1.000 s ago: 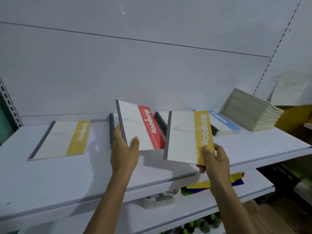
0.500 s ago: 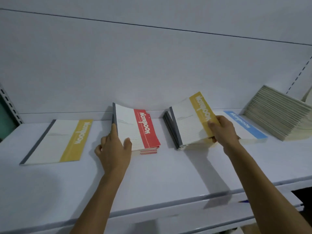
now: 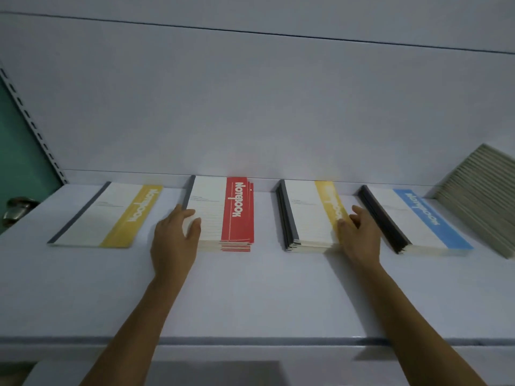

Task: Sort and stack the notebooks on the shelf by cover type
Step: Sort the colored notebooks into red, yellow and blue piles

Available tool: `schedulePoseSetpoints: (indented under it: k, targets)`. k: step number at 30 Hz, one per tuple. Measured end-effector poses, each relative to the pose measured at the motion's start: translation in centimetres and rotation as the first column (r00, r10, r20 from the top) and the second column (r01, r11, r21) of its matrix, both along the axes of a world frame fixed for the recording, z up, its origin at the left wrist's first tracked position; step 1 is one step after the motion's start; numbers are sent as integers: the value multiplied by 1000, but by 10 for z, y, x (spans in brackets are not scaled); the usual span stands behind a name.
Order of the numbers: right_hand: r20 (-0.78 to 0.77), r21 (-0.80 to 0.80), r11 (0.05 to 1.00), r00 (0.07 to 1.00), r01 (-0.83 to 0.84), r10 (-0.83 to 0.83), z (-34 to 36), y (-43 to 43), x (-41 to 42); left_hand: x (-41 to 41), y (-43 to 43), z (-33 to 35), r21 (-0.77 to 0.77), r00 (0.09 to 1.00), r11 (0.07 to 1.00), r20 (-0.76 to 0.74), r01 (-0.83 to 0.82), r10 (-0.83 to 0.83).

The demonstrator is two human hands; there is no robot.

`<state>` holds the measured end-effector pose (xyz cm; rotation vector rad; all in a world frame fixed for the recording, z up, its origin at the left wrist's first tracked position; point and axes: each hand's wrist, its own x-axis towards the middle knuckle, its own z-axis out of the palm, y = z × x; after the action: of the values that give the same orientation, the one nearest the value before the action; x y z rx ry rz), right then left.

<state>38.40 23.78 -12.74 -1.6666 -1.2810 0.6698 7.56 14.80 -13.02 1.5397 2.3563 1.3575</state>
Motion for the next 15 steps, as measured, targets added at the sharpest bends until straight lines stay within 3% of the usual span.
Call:
schedulePoseSetpoints:
  k: [6, 9, 12, 15]
  targets:
    - [146, 19, 1000, 989, 4, -7, -6, -1, 2, 1, -2, -4, 21, 998, 999, -63, 27, -26]
    - [256, -25, 996, 963, -80, 84, 1, -2, 8, 2, -3, -4, 27, 997, 999, -67, 27, -25]
    - [602, 5, 993, 793, -121, 94, 5, -9, 10, 3, -4, -6, 40, 998, 999, -53, 27, -25]
    - [686, 112, 958, 718, -266, 119, 3, -28, -2, 2, -2, -6, 32, 999, 999, -27, -17, 18]
